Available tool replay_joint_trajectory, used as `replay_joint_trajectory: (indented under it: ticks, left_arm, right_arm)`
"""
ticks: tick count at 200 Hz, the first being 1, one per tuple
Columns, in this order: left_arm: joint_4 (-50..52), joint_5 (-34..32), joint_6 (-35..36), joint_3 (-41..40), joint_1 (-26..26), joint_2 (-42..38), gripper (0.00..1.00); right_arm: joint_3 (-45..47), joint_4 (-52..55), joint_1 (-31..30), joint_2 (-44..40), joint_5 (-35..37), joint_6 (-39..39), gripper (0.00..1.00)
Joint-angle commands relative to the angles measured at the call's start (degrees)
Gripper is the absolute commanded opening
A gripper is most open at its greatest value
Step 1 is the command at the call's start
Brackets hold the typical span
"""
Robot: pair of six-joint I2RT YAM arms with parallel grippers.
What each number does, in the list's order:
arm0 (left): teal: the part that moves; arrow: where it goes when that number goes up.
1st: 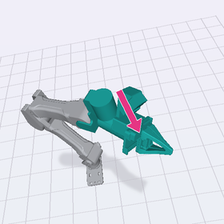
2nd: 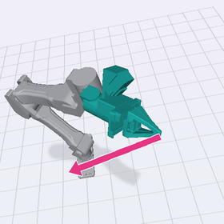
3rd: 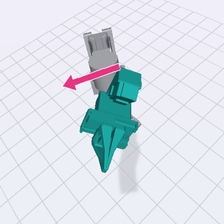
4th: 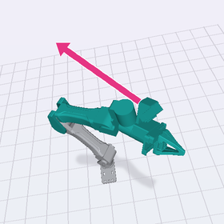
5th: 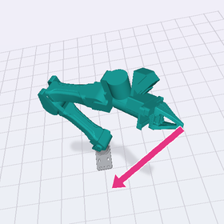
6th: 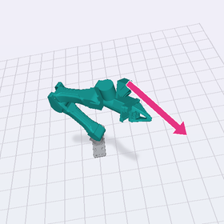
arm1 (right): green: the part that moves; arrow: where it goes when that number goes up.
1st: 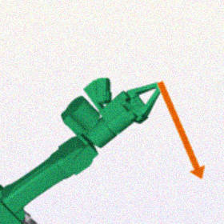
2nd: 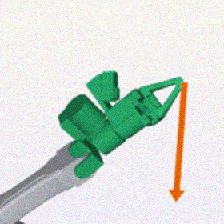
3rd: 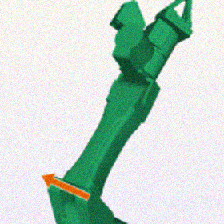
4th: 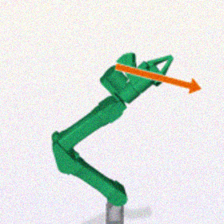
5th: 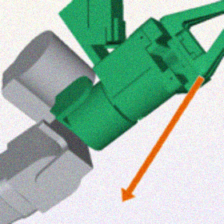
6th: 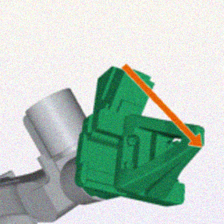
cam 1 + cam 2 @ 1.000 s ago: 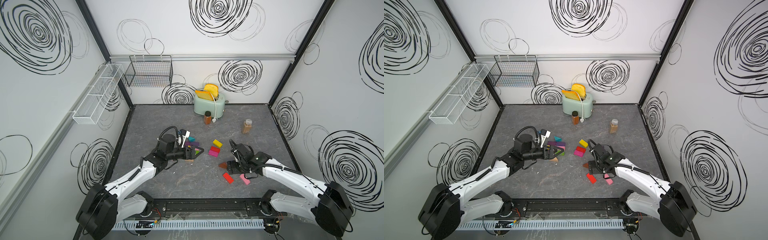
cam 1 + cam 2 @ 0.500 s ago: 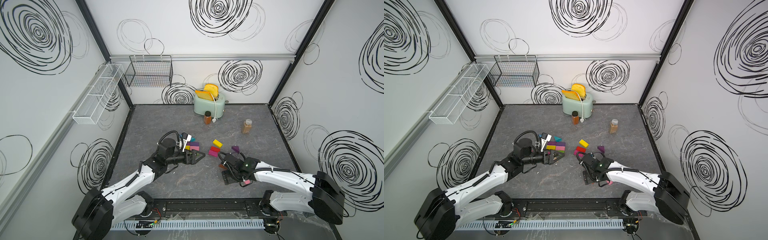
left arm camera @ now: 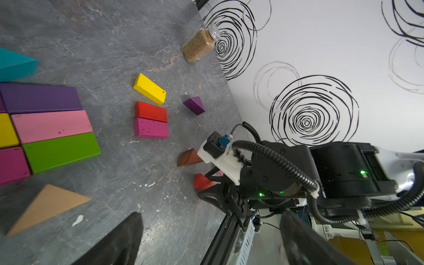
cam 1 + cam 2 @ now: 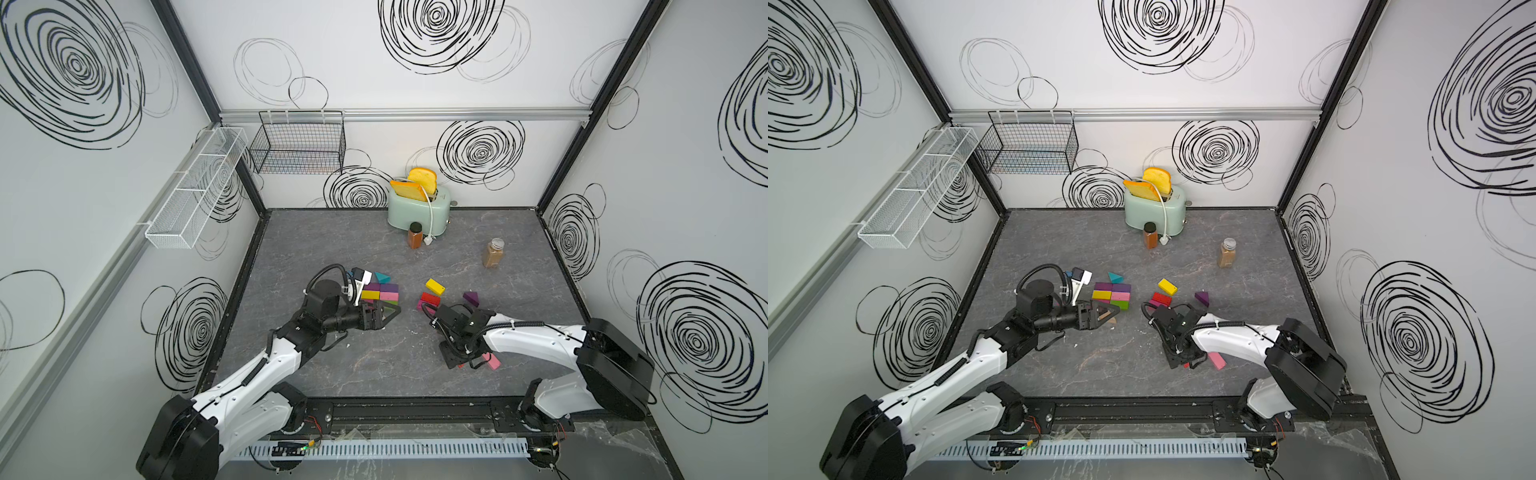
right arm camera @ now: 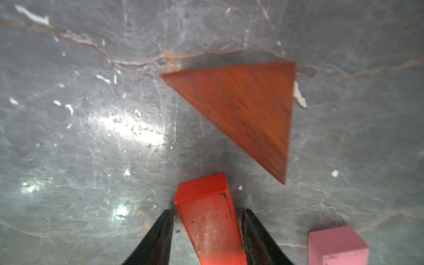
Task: Assemble a piece of candy with building blocks
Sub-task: Pick up the building block from the center of the board, then assemble the building block at the center of the board.
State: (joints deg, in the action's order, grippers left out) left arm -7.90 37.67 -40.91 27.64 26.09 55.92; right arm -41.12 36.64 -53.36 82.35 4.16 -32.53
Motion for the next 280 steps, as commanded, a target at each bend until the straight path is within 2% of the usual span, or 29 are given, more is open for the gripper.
replay_joint_trajectory:
  ticks: [1,33,70,100,116,134,163,205,245,280]
  left_arm:
    - [0.52,1.67,0.77,-1.07,-2.36,-1.53,0.98]
    - [0.71,1.75,0.39,-1.07,-4.61,-1.28,0.98]
    - [1.75,2.05,1.33,-1.11,-8.02,-0.38,0.98]
    - [2.59,2.32,2.06,-1.07,-10.46,0.04,0.98]
    - [2.18,2.47,1.84,-0.68,-10.61,0.74,0.98]
    - [2.01,2.41,1.62,0.15,-10.56,1.5,0.98]
    - [2.69,2.1,1.53,1.86,-10.66,1.72,0.98]
    - [2.53,2.37,1.88,2.46,-10.71,3.23,0.98]
    - [2.72,2.67,1.88,2.42,-10.71,3.28,0.98]
    - [2.25,2.76,1.71,2.31,-10.69,3.4,0.98]
  right_arm:
    - [-0.35,-1.13,0.71,0.76,-1.6,2.57,0.42]
    - [-1.18,-1.78,0.64,1.6,-2.81,5.14,0.24]
    - [-7.51,0.18,0.65,0.81,-2.84,7.9,0.17]
    - [-18.61,6.24,2.29,1.53,2.22,14.55,0.11]
    - [-22.6,7.51,7.62,2.32,3.09,21.3,0.1]
    - [-23.19,5.18,15.12,3.91,-0.21,30.35,0.09]
    - [-23.56,1.33,20.17,8.43,-1.88,41.37,0.08]
    - [-23.74,-1.31,21.72,15.81,-1.7,49.12,0.06]
    - [-22.11,-3.5,23.51,17.58,0.54,54.16,0.06]
    - [-21.81,-4.1,24.88,18.91,1.53,56.14,0.11]
